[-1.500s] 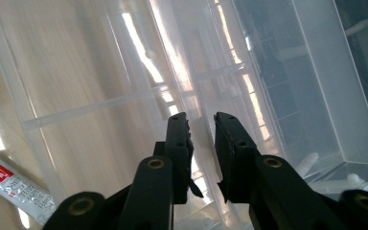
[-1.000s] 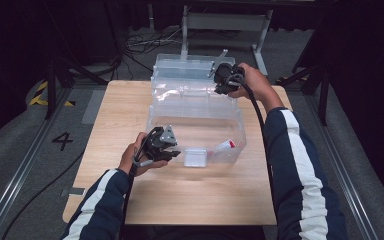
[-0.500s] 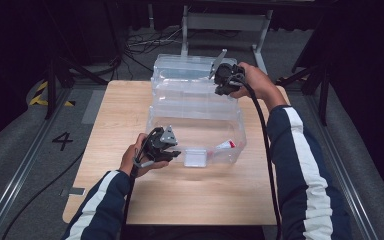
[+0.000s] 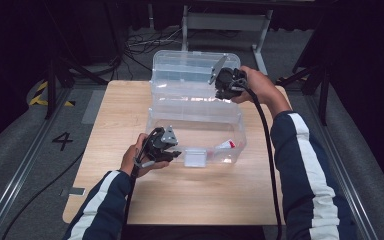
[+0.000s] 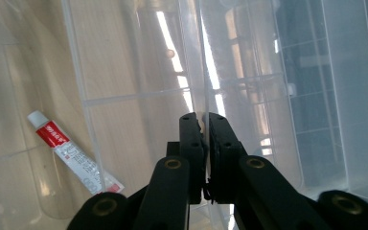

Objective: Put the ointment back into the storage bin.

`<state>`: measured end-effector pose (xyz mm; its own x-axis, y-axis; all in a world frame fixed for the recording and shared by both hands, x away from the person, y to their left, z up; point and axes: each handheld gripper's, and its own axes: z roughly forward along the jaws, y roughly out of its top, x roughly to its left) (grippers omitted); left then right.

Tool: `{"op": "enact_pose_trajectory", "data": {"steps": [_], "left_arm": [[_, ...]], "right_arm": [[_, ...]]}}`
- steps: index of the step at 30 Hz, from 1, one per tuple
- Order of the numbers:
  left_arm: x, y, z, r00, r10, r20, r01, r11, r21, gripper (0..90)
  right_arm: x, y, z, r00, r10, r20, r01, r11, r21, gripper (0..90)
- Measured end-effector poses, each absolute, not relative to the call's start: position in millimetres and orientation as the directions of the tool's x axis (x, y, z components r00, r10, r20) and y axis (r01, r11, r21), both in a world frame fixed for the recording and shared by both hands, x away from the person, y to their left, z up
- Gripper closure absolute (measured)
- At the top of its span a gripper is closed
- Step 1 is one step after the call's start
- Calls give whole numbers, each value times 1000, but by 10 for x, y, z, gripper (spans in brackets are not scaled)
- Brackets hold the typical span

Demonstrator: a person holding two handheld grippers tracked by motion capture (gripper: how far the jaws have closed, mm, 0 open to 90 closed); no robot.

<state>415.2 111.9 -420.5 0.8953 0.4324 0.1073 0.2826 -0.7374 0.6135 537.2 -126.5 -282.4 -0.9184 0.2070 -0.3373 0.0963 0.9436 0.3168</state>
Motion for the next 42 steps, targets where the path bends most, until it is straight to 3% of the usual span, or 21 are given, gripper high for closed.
{"op": "enact_pose_trajectory", "data": {"steps": [12,42], "left_arm": [[4145,1109,-4210,891,441,109,289,-734,614,626],[4132,1101,-4220,886,448,119,286,-730,621,610]], "right_arm": [[5118,-1300,-2839,-914,173,-367,49,945,323,866],[4937,-1334,-2877,-914,160,-374,25,940,341,861]]}}
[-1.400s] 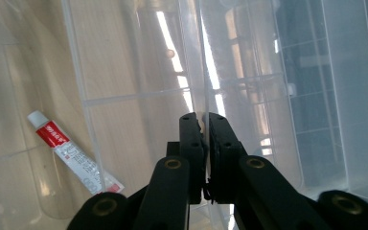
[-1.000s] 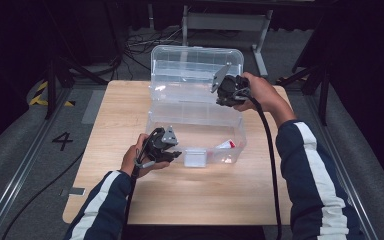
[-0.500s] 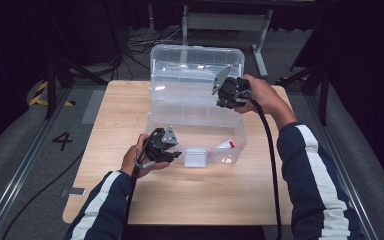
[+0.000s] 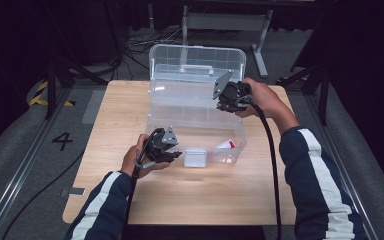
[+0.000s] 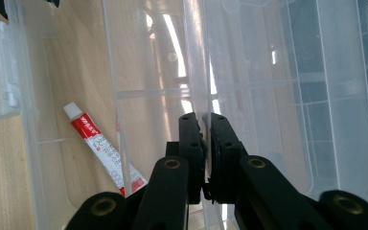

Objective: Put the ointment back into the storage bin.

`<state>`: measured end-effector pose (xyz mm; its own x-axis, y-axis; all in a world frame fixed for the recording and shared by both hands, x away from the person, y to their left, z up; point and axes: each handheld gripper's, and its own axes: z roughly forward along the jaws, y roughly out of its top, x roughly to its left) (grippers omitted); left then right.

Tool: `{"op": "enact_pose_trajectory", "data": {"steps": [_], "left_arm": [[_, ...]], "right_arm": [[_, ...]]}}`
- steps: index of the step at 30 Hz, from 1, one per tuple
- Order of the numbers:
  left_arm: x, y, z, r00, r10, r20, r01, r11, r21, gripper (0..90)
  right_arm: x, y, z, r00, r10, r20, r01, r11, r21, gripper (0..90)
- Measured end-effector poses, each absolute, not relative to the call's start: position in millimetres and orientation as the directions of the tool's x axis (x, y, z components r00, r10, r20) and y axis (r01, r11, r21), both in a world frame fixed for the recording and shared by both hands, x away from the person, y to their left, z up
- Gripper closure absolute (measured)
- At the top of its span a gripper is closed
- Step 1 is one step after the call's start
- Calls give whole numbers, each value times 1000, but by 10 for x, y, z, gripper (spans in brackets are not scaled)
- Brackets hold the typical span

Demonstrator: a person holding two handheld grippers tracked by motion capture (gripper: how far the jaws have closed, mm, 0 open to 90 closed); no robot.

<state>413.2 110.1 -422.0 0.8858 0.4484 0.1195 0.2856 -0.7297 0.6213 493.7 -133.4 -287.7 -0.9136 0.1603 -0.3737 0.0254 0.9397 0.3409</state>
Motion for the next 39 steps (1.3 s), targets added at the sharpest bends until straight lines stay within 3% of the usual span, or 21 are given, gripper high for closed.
{"op": "enact_pose_trajectory", "data": {"steps": [17,22,39], "left_arm": [[4101,1097,-4237,879,453,148,269,-728,631,589],[4097,1097,-4240,879,453,152,265,-727,634,587],[4063,1153,-4212,873,465,145,254,-689,679,596]], "right_arm": [[4784,-1435,-2965,-916,180,-358,14,908,419,849],[4756,-1502,-3010,-922,201,-332,19,878,478,845],[4625,-1544,-3104,-920,222,-324,24,855,517,828]]}}
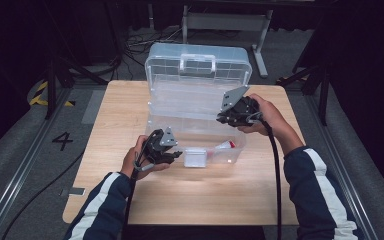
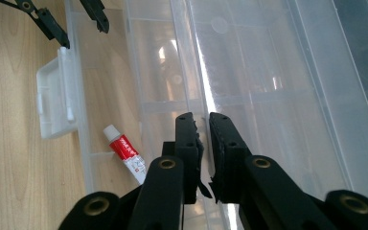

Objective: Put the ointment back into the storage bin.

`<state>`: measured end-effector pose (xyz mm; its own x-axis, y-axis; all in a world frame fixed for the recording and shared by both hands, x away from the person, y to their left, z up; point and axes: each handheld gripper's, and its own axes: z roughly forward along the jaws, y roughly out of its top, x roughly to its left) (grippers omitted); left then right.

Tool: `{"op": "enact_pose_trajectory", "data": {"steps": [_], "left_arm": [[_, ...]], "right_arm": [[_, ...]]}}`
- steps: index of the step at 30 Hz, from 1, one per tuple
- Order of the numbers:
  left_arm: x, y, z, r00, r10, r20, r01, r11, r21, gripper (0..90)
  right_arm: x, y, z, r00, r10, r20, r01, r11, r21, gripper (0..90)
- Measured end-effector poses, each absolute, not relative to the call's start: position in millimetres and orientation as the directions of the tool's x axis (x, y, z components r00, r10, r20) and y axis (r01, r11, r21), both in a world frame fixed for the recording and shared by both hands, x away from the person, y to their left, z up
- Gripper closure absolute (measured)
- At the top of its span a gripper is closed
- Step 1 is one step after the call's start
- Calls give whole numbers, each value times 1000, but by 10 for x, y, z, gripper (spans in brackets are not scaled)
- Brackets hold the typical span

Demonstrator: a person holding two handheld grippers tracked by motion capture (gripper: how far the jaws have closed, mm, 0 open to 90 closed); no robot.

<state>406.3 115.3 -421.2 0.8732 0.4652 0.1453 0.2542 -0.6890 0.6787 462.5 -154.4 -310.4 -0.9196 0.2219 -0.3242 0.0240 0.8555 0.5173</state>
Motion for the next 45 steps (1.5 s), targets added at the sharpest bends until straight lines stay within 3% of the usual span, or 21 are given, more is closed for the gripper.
{"op": "enact_pose_trajectory", "data": {"steps": [2,17,29,37,45], "left_arm": [[4034,1203,-4159,878,459,132,242,-666,705,568],[3886,1592,-3873,865,486,127,212,-584,784,594],[3968,1980,-3703,814,566,129,217,-503,837,605],[4102,2233,-3598,764,643,55,243,-367,898,655],[4312,2224,-3570,728,684,44,260,-335,906,760]], "right_arm": [[4612,-1552,-3116,-918,224,-327,22,854,521,825],[4553,-1644,-3212,-901,302,-311,49,784,618,799],[4548,-1698,-3283,-899,333,-286,51,726,686,787],[4533,-1717,-3313,-897,345,-275,56,707,705,785],[4499,-1718,-3335,-892,354,-283,55,704,708,778]]}}
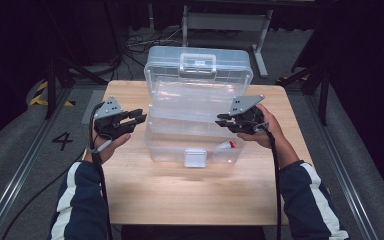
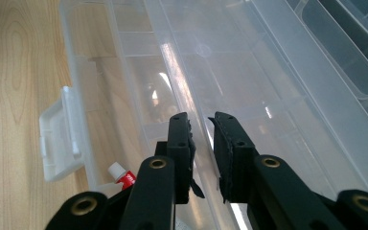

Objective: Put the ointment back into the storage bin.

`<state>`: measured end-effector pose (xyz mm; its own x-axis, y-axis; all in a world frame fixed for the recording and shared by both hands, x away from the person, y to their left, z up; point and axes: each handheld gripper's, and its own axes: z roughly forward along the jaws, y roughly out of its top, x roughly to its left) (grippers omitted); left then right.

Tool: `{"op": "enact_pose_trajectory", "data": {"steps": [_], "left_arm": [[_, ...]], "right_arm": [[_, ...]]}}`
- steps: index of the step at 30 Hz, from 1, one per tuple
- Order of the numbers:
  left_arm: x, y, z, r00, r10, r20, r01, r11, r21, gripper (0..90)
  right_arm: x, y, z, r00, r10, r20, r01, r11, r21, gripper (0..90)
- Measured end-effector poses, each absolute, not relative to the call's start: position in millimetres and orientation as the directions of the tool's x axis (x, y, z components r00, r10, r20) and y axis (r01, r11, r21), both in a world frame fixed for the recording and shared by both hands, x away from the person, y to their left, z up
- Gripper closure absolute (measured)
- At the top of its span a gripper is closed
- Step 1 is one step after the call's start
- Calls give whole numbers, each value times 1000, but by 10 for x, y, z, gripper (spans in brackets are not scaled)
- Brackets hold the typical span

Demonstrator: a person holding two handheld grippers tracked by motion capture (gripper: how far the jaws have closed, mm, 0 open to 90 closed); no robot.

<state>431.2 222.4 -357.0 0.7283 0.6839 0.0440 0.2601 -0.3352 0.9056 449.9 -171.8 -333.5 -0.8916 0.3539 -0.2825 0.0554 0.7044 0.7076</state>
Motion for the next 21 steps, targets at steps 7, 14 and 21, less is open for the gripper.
{"op": "enact_pose_trajectory", "data": {"steps": [7,14,21], "left_arm": [[4553,2146,-3385,712,701,44,245,-307,920,855],[4667,2085,-3189,699,714,28,234,-266,935,868],[4713,1983,-3095,688,725,35,234,-268,935,899]], "right_arm": [[4482,-1730,-3369,-893,359,-273,54,686,725,778],[4464,-1741,-3392,-898,352,-263,55,685,727,777],[4431,-1733,-3411,-894,354,-273,53,690,722,769]]}}
